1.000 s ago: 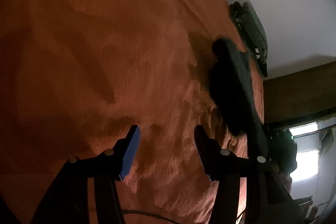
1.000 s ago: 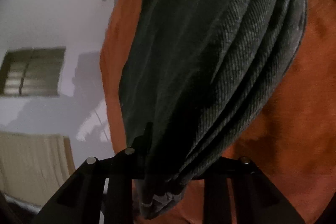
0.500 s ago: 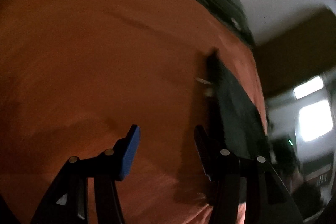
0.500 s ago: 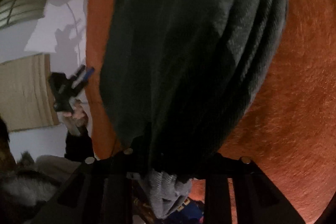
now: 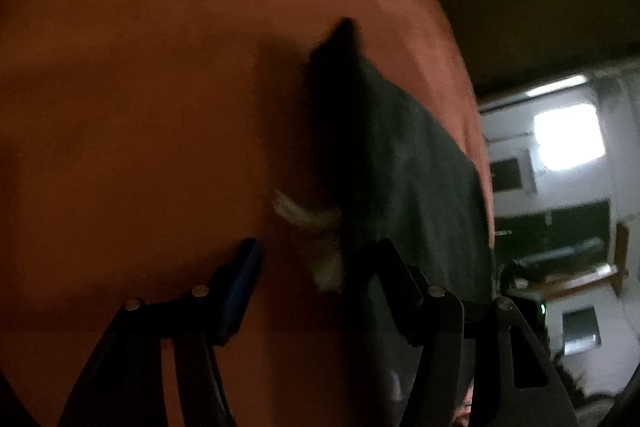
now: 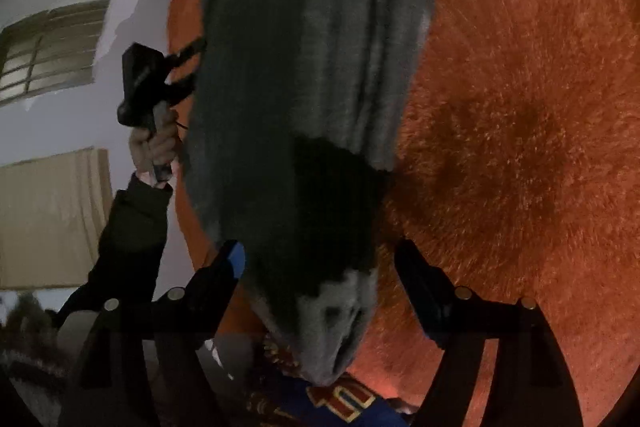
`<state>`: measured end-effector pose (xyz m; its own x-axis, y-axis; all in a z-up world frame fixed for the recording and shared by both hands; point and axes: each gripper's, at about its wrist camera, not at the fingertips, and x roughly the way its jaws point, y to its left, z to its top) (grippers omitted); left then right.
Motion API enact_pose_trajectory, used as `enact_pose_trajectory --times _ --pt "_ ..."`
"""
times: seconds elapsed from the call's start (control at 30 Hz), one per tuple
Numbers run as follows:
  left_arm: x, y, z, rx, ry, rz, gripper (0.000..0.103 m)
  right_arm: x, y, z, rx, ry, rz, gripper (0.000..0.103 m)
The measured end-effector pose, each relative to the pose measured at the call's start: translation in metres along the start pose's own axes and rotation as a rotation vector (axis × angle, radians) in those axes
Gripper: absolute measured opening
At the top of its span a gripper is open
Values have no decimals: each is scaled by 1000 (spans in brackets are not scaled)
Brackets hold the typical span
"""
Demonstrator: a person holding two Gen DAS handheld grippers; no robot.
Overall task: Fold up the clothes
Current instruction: 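Grasp the black bundle's end with the right tool and lift it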
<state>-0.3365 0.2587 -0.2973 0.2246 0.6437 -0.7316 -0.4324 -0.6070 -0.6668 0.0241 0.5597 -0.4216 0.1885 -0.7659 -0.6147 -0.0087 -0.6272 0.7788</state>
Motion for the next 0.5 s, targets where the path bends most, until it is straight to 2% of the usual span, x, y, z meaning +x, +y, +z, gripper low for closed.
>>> enact_pose_trajectory --times 0.1,0.33,0.5 --pt "7 0 15 -24 -22 -34 61 0 0 -12 -12 -3 -9 77" --pt "6 -23 32 11 -55 17 61 15 -5 -39 14 -8 19 77" --pt "15 -27 45 -2 -49 -4 61 29 -5 -47 10 -18 32 77"
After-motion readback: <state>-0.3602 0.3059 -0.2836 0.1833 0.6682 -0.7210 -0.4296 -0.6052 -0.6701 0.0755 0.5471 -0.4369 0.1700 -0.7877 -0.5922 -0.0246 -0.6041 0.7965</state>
